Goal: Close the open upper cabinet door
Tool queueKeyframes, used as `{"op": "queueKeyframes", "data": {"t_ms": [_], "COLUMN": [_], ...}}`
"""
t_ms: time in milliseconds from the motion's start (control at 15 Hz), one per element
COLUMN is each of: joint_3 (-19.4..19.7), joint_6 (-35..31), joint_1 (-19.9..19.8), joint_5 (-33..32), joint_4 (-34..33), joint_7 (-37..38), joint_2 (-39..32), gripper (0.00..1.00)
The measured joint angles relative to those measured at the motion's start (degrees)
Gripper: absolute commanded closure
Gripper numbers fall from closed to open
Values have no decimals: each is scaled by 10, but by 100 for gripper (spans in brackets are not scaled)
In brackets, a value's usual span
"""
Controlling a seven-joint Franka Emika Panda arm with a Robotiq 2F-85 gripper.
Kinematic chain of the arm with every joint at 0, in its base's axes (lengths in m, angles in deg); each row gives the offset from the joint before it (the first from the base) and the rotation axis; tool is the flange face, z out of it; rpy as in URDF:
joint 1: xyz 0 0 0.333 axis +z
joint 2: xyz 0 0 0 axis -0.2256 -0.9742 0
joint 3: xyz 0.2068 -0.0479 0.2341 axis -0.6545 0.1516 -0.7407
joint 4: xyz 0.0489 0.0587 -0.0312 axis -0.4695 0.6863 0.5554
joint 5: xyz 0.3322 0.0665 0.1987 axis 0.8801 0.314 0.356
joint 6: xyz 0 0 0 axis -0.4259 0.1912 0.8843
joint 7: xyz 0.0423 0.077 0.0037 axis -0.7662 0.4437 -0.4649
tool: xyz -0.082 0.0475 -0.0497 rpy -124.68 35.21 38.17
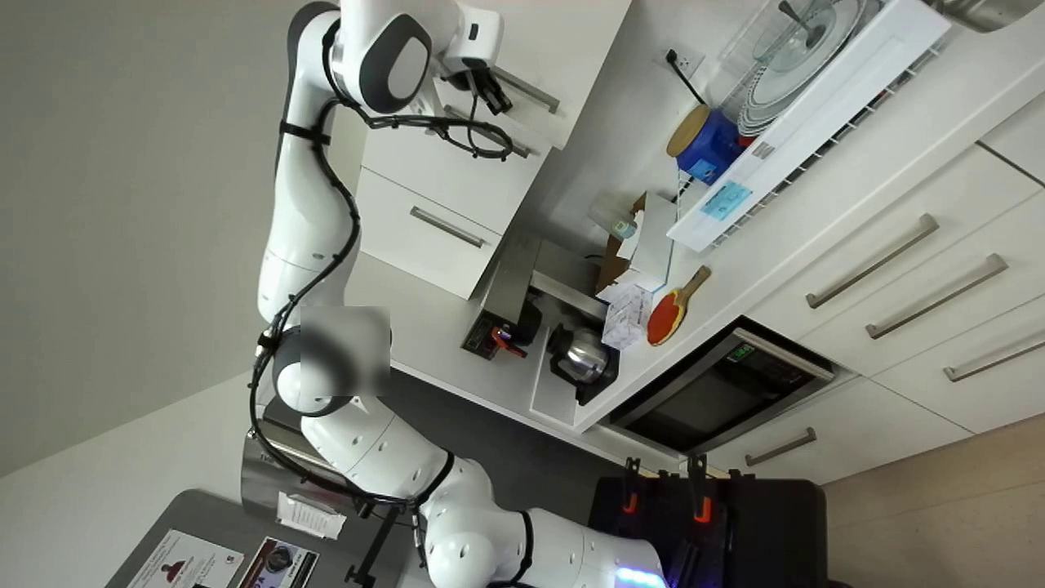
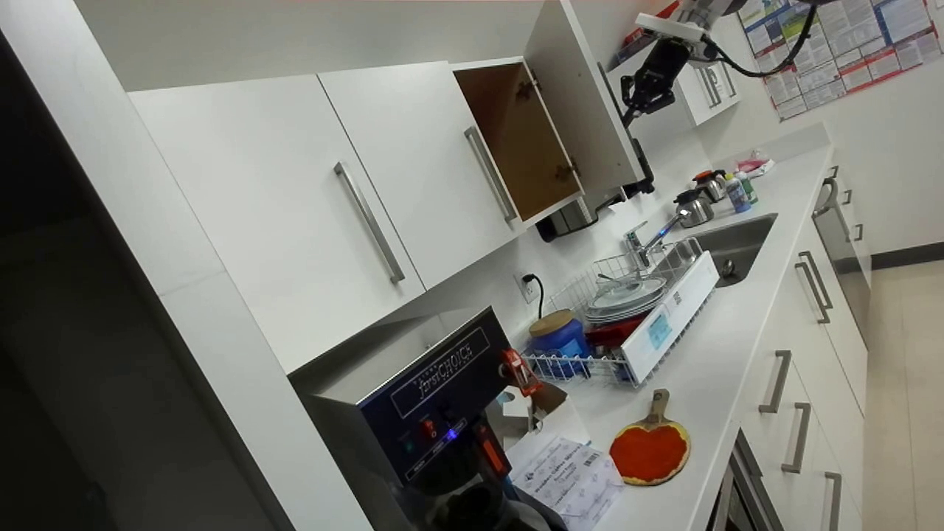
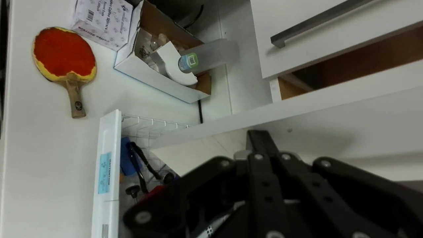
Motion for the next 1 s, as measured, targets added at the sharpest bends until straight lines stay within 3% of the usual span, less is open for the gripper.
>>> {"op": "queueKeyframes", "data": {"t_ms": [400,733,1000], "joint_3": [-22,-37,-63], "joint_6": [-139,-323,-508], "joint_1": [68,140,192], "joint_5": [-5,9,70], "joint_4": [111,206,274], "joint_7": [-106,-192,-307], "joint_2": [72,124,149], "gripper": [100,100,100]}}
